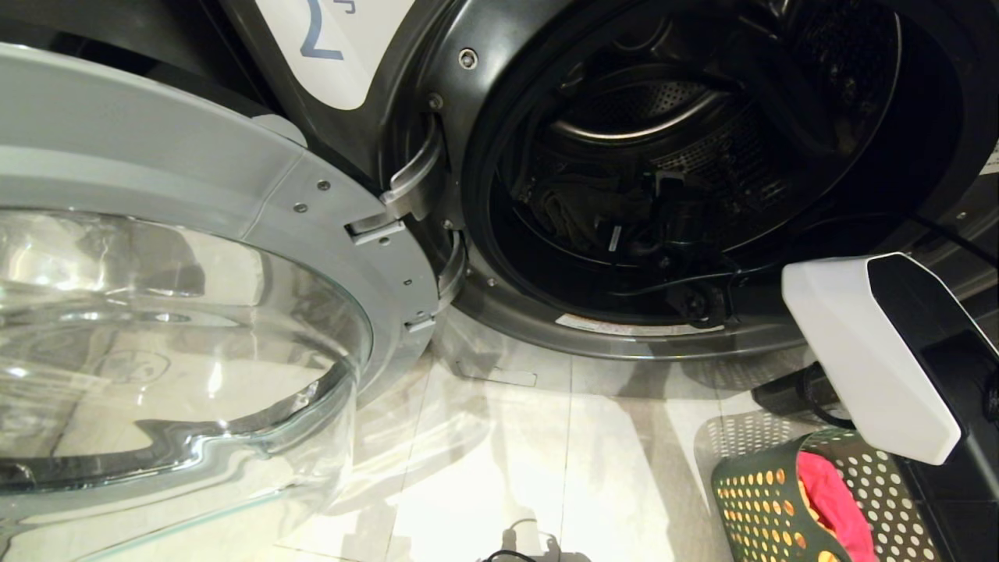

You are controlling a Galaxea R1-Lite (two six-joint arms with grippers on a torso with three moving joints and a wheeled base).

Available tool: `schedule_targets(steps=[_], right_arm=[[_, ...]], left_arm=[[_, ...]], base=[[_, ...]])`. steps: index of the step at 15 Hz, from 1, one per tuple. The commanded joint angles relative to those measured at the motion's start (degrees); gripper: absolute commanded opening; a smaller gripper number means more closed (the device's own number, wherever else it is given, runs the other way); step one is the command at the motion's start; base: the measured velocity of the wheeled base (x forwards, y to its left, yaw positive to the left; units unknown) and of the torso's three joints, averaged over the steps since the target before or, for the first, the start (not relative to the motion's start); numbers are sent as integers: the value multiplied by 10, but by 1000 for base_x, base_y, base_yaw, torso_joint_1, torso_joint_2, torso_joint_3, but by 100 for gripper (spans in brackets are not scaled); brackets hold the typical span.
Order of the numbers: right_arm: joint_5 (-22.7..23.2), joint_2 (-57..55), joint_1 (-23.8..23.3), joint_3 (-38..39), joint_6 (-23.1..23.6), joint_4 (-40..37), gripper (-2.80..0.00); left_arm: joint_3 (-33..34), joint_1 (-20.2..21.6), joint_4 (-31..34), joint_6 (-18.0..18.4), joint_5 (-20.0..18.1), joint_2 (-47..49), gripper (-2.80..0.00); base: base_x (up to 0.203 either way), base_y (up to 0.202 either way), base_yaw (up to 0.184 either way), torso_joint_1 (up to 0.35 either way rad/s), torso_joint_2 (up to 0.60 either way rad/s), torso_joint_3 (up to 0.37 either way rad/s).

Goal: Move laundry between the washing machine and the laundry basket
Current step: Pick a cloth and place it into the basket

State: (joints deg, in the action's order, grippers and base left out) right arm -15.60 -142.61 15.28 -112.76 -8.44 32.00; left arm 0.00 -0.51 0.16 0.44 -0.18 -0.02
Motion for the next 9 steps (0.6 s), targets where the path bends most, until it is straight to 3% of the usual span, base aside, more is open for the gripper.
schedule_targets(steps=[1,9], right_arm=[[-7,-6,-8,1,2,1,0],[-8,-10,-39,1,3,1,0]], left_arm=[[0,0,0,1,0,0,-280],[0,0,0,2,-1,0,-280]], base=[[0,0,0,0,0,0],[0,0,0,0,0,0]])
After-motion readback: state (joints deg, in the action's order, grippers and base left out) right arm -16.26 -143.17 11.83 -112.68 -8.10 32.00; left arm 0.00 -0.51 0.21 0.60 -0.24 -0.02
